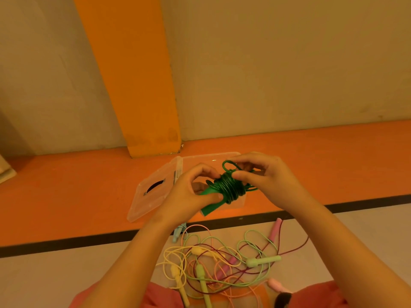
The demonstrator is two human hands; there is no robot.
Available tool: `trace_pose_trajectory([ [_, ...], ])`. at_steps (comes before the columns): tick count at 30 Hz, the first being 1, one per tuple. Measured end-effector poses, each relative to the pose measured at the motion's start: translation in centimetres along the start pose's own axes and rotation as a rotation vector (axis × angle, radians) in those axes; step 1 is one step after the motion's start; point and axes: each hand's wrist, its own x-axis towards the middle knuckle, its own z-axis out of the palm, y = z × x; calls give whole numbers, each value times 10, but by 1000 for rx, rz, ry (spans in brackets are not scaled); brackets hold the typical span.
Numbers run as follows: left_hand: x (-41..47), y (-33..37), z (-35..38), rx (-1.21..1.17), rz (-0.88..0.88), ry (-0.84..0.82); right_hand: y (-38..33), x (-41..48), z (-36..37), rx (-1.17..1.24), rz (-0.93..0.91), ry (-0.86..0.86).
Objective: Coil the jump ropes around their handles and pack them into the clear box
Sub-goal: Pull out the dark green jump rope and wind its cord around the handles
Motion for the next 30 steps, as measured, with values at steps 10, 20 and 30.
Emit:
trace_pose_trajectory([
  [10, -4, 9, 10, 393, 200, -47, -2, 0, 1, 63, 39, 61],
  [20, -4, 4, 7, 459, 300, 177, -2, 3, -1, -37, 10, -62],
  [30, 6, -8, 6, 256, 215, 322, -2, 8, 3, -71, -15, -63],
])
